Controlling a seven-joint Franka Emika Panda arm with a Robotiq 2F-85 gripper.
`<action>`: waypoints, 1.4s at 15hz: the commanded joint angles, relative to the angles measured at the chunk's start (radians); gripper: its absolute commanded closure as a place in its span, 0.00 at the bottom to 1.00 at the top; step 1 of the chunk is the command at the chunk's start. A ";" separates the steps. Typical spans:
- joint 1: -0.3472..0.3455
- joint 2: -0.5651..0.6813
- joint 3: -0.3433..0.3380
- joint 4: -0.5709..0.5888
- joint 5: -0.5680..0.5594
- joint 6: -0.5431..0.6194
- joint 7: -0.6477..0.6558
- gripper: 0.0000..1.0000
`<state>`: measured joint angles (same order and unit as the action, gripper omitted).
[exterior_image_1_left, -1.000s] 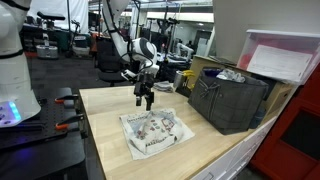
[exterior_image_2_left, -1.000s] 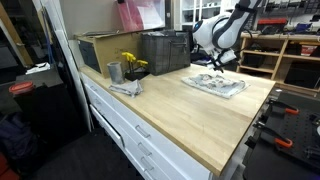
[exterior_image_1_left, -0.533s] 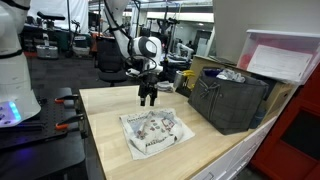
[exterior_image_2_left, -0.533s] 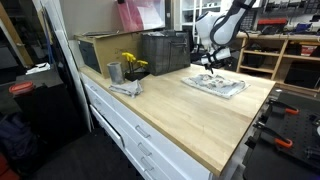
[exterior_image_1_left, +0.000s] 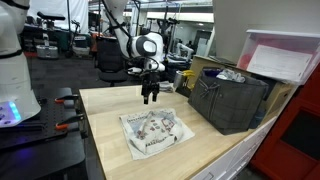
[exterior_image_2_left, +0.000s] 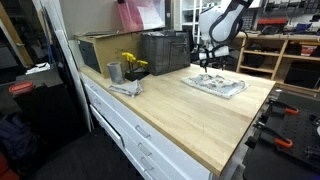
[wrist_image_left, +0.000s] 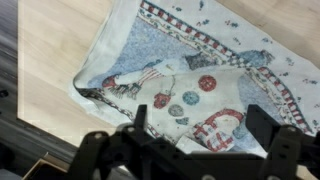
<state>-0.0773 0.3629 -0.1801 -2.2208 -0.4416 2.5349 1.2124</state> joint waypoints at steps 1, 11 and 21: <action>0.042 0.033 -0.023 0.016 0.034 -0.002 -0.029 0.00; 0.044 0.343 -0.163 0.347 0.106 -0.014 0.005 0.00; 0.009 0.538 -0.232 0.571 0.379 -0.134 0.229 0.00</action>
<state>-0.0617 0.8616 -0.3993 -1.7224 -0.1064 2.4535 1.3589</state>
